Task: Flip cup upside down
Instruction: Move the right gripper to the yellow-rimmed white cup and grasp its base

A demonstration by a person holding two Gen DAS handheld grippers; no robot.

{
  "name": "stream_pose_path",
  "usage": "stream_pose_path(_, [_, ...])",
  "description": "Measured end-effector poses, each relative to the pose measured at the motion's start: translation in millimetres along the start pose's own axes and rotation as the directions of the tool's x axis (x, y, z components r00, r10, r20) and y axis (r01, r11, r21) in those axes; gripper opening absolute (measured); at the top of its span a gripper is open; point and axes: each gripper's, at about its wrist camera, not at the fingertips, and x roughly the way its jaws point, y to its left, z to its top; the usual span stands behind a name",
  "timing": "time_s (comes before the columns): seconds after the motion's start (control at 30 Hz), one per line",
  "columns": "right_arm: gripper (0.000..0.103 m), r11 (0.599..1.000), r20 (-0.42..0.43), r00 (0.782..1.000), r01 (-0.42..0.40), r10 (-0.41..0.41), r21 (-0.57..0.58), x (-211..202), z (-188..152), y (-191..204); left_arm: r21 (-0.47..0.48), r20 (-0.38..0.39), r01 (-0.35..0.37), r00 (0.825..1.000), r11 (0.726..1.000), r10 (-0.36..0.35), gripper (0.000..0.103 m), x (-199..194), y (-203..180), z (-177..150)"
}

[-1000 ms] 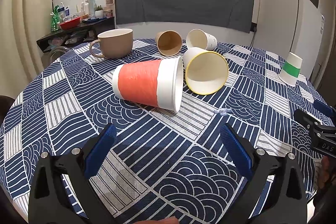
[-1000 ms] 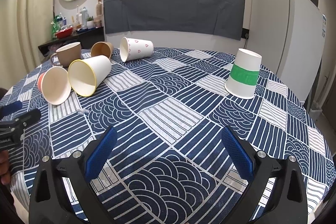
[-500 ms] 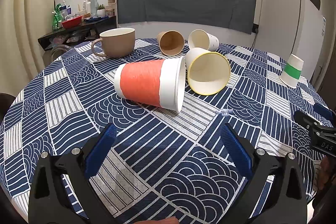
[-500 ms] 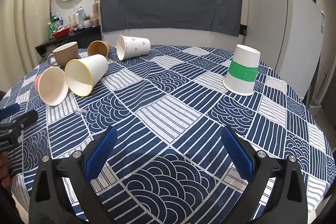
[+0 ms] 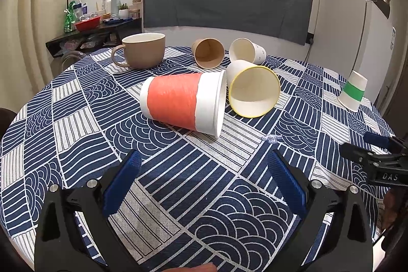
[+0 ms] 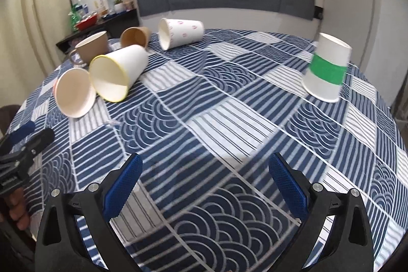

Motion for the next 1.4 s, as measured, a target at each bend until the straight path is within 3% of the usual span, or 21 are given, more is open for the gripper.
stream_pose_path(0.27, [0.095, 0.997, -0.012, 1.0, -0.012, 0.011, -0.08, 18.8, 36.0, 30.5, -0.1, -0.024, 0.052, 0.998, 0.994, -0.055, 0.097, 4.7, 15.8, 0.5])
stream_pose_path(0.5, [0.094, 0.989, -0.026, 1.0, -0.006, 0.002, -0.145, 41.2, 60.7, 59.3, -0.228, -0.078, 0.151, 0.982, 0.962, -0.172, 0.097, 18.0, 34.1, -0.3])
stream_pose_path(0.73, [0.093, 0.977, 0.021, 1.0, 0.009, -0.005, -0.211, 57.4, 81.9, 85.7, -0.195, -0.088, 0.175, 0.977, 0.965, -0.195, 0.097, 18.9, 24.6, 0.0])
stream_pose_path(0.8, [0.081, 0.971, 0.044, 0.999, 0.018, -0.008, -0.238, 60.3, 84.9, 93.6, -0.188, -0.085, 0.172, 0.978, 0.967, -0.19, 0.097, 17.5, 23.9, 0.2])
stream_pose_path(0.83, [0.062, 0.967, 0.044, 0.999, 0.026, -0.015, -0.253, 63.4, 86.4, 97.4, -0.186, -0.082, 0.169, 0.979, 0.968, -0.187, 0.097, 17.5, 24.2, 0.3])
stream_pose_path(0.9, [0.054, 0.965, 0.031, 0.999, 0.021, -0.013, -0.26, 70.1, 88.1, 100.3, -0.183, -0.077, 0.165, 0.98, 0.969, -0.182, 0.097, 15.9, 23.8, 0.1])
stream_pose_path(0.97, [0.027, 0.966, 0.026, 1.0, 0.006, 0.001, -0.26, 74.2, 87.5, 100.7, -0.179, -0.074, 0.157, 0.982, 0.971, -0.172, 0.097, 13.6, 23.4, -0.3])
stream_pose_path(1.07, [0.009, 0.969, 0.011, 1.0, -0.012, 0.015, -0.246, 76.6, 85.8, 97.2, -0.171, -0.076, 0.146, 0.984, 0.974, -0.161, 0.097, 12.6, 22.2, -0.3])
stream_pose_path(1.4, [0.003, 0.977, 0.033, 0.999, 0.0, 0.007, -0.215, 54.7, 74.3, 76.6, -0.113, -0.069, 0.071, 0.994, 0.991, -0.079, 0.097, 8.1, 14.5, 0.0])
